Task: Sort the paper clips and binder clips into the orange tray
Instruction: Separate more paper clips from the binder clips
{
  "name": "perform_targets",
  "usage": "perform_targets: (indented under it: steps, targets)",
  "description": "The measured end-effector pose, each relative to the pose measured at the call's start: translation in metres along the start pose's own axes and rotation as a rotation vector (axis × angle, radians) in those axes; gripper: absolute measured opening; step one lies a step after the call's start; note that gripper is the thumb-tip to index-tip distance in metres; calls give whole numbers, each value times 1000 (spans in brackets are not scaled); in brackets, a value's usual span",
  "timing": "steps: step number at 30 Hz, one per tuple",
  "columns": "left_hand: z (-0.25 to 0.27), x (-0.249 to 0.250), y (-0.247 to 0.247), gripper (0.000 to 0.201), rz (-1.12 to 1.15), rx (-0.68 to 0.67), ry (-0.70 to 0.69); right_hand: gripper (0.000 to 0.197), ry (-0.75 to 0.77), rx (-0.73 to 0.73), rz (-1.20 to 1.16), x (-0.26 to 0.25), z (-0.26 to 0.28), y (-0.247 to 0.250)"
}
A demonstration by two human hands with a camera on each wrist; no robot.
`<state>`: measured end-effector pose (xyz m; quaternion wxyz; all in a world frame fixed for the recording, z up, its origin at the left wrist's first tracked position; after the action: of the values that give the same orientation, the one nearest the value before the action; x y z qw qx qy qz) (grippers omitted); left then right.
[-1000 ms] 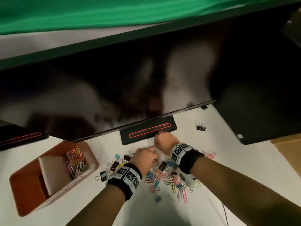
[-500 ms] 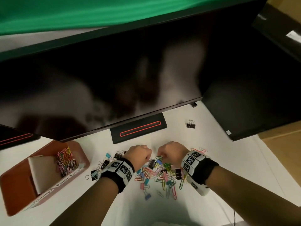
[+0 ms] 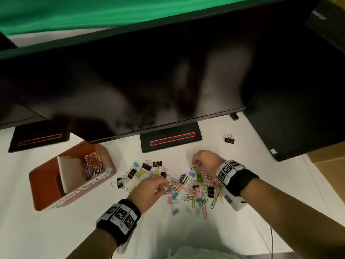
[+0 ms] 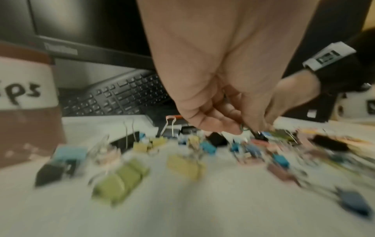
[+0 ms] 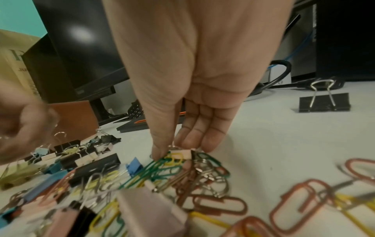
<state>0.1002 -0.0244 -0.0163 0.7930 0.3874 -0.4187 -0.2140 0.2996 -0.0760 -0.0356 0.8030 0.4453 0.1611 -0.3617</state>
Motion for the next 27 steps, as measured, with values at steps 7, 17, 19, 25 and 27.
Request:
perform_targets:
  steps: [7, 17, 19, 25, 27]
  targets:
    - [9, -15, -39, 24, 52, 107, 226, 40, -58, -28, 6, 0, 1, -6]
    - [-3, -13, -30, 10, -39, 130, 223, 20, -122, -3, -10, 0, 0, -1]
    - [-2, -13, -28, 11, -22, 135, 220, 17, -120, 1, -24, 1, 1, -1]
    - [3, -23, -24, 9, 106, 168, 256, 12, -53, 7, -90, 6, 4, 2]
    - [6, -27, -20, 13, 142, 195, 284, 11, -42, 38, -123, 10, 5, 4]
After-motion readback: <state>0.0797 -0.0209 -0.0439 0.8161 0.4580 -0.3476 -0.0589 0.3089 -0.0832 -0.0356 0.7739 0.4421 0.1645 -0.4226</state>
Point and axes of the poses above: each hand's wrist, its own z-axis away from the middle knuckle, its own y-axis out of the back of the hand, x = y × z, the point moved 6 cm from there along -z, towards the middle knuckle, and after that the axes turned 9 degrees about -z, right-handed, at the moved point
